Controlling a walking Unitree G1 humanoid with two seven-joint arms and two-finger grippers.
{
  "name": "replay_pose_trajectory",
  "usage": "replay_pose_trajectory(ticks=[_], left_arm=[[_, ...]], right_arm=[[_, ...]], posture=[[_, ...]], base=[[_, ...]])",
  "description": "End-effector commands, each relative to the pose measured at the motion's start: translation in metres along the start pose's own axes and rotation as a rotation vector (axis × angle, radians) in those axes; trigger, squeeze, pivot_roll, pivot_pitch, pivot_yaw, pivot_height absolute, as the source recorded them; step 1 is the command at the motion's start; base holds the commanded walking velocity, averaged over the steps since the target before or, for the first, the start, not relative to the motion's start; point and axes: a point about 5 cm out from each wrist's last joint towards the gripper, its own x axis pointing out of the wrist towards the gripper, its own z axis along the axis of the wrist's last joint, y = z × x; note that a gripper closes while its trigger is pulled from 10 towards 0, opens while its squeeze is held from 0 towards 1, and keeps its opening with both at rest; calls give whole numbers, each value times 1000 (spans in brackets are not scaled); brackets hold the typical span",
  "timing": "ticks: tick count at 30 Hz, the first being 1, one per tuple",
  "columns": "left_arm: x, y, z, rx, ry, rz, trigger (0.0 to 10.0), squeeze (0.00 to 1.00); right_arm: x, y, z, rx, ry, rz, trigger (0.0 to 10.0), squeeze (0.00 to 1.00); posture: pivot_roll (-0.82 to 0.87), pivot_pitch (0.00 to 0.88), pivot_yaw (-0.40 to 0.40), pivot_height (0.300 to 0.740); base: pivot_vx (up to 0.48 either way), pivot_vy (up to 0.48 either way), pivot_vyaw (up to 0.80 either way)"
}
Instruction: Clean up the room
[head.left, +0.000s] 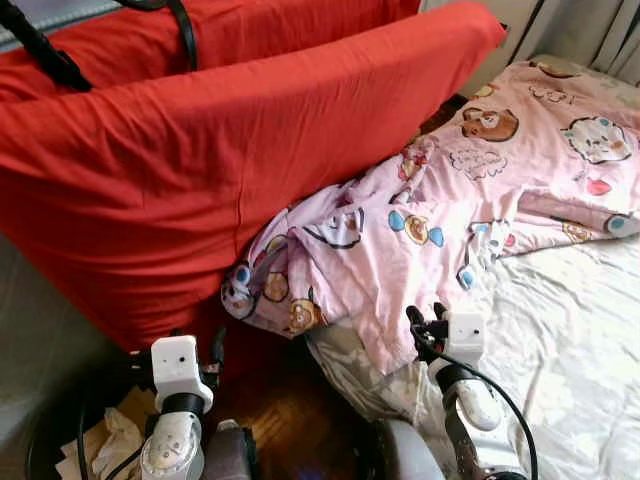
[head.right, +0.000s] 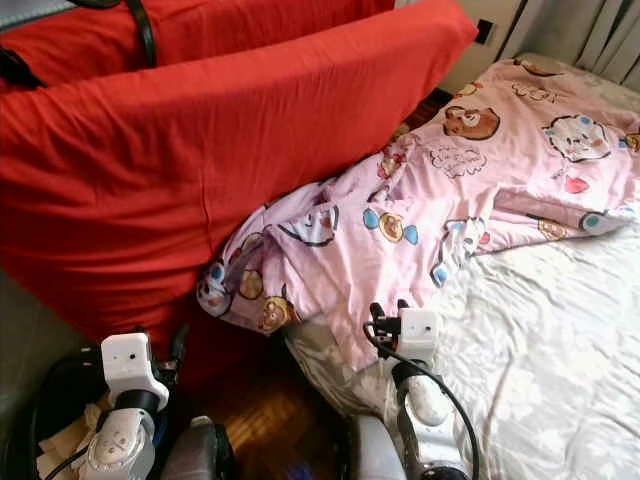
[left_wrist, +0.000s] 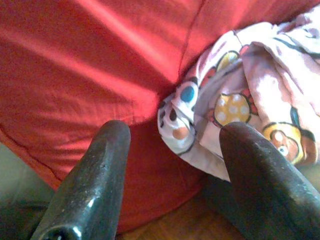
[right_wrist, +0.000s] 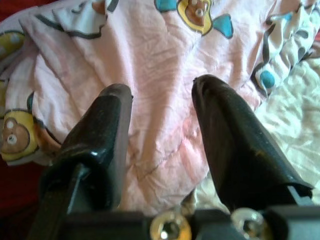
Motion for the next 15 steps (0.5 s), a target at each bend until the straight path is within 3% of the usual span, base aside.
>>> replay_pose_trajectory(ticks=[1, 10, 15], left_arm=[[-3, -1, -2, 4, 18, -13, 10000, 0], [-3, -1, -2, 2, 20, -17, 10000, 0], [-2, -2, -2, 3, 18, -20, 10000, 0]], right_arm=[[-3, 1, -8, 0, 43, 3, 10000, 0], [-3, 4, -9, 17, 31, 24, 10000, 0], [-2, 5, -13, 7, 75, 36, 10000, 0]], posture=[[-8, 246, -20, 626], [-6, 246, -18, 626], [-3, 247, -16, 621]], base=[[0, 0, 0], [0, 0, 0], [0, 0, 0]])
